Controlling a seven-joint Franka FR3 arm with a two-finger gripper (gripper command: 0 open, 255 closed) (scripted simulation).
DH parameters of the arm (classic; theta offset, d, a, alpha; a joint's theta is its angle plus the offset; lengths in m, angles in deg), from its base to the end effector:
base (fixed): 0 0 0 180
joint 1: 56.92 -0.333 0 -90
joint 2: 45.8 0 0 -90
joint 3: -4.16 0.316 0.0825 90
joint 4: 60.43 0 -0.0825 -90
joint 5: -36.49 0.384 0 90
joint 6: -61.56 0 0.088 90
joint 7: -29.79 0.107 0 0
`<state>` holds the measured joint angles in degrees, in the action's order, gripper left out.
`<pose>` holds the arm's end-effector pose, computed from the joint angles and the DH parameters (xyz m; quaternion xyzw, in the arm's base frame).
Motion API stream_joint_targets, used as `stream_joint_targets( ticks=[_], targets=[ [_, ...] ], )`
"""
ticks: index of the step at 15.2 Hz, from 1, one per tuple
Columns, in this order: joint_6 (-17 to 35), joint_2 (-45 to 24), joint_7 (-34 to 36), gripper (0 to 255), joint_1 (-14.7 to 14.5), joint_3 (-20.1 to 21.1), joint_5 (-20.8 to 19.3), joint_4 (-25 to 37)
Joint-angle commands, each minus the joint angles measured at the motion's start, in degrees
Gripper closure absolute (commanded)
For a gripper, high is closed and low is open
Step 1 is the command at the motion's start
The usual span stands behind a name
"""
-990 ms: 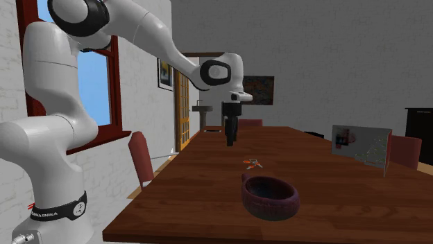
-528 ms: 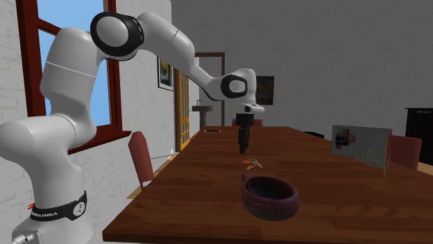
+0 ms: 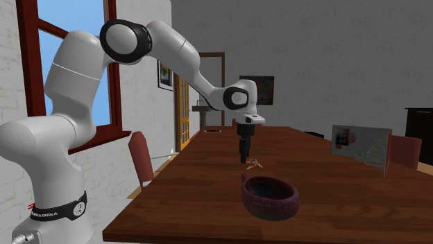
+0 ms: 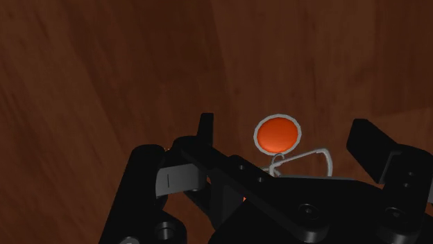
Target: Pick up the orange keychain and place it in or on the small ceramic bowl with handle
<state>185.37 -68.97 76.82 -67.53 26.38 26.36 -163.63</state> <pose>0.5530 0.3260 0.3358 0.9961 -0.0878 -0.0049 0.0019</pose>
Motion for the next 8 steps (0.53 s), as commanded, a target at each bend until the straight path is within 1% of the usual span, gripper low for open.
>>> stream_joint_targets(
  ticks=[1,7,8],
  targets=[
    [0.38,-0.29,0.05,0,-0.03,-0.07,-0.14,-0.08],
    [0.37,-0.29,0.05,0,-0.03,-0.07,-0.14,-0.08],
    [0.37,-0.29,0.05,255,-0.03,-0.07,-0.14,-0.08]
  ],
)
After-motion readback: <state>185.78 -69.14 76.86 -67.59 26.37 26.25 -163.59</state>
